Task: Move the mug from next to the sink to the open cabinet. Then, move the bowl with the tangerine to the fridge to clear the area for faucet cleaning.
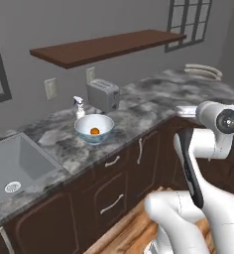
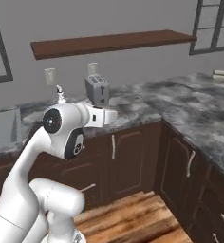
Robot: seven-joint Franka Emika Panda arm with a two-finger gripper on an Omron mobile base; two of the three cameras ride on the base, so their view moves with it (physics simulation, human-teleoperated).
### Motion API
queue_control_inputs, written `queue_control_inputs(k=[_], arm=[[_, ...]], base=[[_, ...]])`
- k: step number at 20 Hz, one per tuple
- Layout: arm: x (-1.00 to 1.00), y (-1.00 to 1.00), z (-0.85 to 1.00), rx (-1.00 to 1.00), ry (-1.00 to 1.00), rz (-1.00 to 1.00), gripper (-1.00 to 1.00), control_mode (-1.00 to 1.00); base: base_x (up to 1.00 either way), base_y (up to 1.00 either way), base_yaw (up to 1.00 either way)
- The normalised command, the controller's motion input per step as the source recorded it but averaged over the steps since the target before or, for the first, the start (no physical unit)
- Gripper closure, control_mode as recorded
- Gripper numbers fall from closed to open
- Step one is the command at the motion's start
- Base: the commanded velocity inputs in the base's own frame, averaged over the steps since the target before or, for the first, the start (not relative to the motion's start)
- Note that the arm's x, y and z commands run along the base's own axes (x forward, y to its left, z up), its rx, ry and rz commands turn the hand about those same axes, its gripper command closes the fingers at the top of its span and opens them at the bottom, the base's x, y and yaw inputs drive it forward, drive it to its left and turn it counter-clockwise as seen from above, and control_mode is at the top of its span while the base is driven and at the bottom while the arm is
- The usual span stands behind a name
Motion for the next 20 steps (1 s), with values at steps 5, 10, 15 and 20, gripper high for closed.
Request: queue_control_inputs(k=[5, 10, 15, 20], arm=[[0.00, 0.00, 0.00, 0.00, 0.00, 0.00, -1.00, 1.00], [0.00, 0.00, 0.00, 0.00, 0.00, 0.00, -1.00, 1.00], [0.11, -0.02, 0.00, 0.10, 0.16, 0.04, -1.00, -1.00], [0.08, -0.24, -0.03, 0.58, 0.88, 0.21, -1.00, -1.00]], base=[[0.75, 0.00, 0.68], [0.81, -0.02, 0.52], [0.58, -0.07, 0.22], [0.00, 0.00, 0.00]])
